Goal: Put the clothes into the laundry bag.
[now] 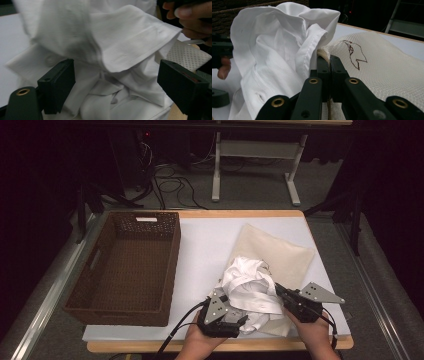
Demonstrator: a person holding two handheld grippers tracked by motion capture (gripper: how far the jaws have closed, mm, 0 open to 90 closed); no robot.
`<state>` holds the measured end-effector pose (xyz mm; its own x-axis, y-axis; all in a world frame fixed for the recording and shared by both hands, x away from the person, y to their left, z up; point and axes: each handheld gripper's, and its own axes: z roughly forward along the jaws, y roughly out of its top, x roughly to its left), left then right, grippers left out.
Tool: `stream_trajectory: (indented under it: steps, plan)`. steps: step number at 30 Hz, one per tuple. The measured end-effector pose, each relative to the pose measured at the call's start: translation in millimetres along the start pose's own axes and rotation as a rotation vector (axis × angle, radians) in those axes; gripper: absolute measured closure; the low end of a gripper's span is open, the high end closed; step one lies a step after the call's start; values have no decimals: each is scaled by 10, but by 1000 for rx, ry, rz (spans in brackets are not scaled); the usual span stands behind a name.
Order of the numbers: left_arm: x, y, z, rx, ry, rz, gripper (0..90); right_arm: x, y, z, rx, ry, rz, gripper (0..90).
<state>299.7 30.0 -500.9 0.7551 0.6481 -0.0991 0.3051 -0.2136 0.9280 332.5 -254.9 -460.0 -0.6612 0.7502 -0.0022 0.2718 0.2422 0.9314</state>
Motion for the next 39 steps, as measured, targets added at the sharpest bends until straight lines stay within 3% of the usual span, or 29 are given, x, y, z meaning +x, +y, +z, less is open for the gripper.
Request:
stream_trajectory:
  steps: [2,6,14,18,21,24,25,26,27,28,29,30,31,34,35,39]
  plan:
    - [58,11,-48,-16,12,-21,152,2,5,6,0,0,-1,893]
    - [74,47,-87,-32,13,-15,148,1,5,1,0,0,-3,893]
    - [164,218,-168,-88,70,-13,128,1,3,-6,-2,-3,-8,893]
    - [229,364,-107,-94,77,-5,118,4,11,3,-2,-3,-11,893]
    - [275,506,68,-44,96,-6,121,7,10,6,-2,-3,-12,893]
    - [310,523,190,-20,62,-50,225,4,10,6,-2,3,-1,893]
    - [310,523,190,-20,62,-50,320,4,10,6,-2,3,-1,893]
    - [307,518,214,-14,48,-39,320,4,11,7,-3,3,-3,893]
    - [280,507,226,-25,53,-15,473,5,11,6,-2,2,-2,893]
    - [214,510,228,-34,46,7,726,3,8,3,-2,2,-3,893]
    - [157,511,221,-37,45,32,786,3,7,-1,-1,3,-3,893]
    - [157,511,221,-37,45,32,840,3,6,-4,-2,3,-4,893]
    - [54,503,214,-45,42,68,856,3,4,-4,-3,2,-6,893]
    - [-16,485,229,-47,25,71,869,2,1,1,2,5,-7,894]
    - [-95,458,256,-35,0,84,870,7,2,8,4,2,-10,894]
    - [-212,396,334,2,-20,123,870,2,8,5,1,0,-5,894]
